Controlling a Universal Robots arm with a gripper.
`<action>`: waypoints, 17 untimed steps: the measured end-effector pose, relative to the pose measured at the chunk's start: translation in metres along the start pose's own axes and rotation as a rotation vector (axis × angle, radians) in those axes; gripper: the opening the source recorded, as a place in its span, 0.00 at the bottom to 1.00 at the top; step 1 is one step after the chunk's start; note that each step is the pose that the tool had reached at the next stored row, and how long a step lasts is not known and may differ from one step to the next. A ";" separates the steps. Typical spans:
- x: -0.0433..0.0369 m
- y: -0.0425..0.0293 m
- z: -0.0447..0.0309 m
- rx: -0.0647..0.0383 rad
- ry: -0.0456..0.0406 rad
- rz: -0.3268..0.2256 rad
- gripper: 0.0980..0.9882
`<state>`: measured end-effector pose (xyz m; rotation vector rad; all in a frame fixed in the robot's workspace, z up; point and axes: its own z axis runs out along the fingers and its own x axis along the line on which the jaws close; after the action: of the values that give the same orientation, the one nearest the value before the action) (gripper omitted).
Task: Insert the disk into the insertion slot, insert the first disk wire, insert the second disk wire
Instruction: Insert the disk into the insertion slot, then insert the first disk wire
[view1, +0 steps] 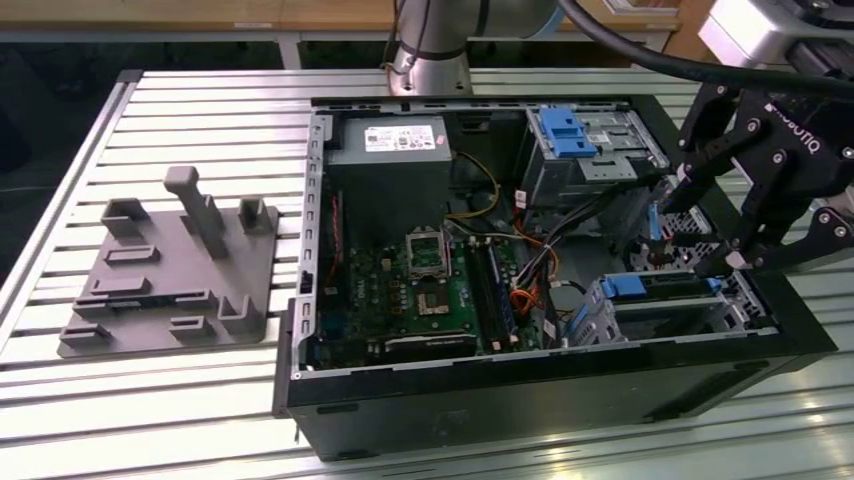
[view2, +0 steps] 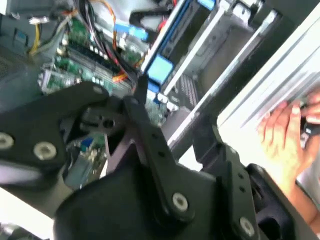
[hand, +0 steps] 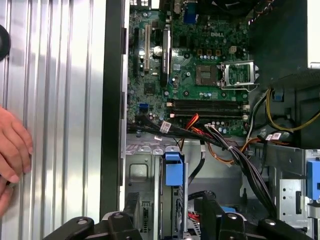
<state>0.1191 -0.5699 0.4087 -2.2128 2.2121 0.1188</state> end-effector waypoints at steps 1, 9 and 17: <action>0.0000 0.0000 0.0001 0.000 0.0000 0.000 0.58; -0.0021 -0.0004 0.0003 0.000 -0.0001 0.000 0.58; -0.0028 -0.0005 0.0003 0.000 -0.0001 0.000 0.58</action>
<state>0.1197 -0.5670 0.4085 -2.2127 2.2121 0.1188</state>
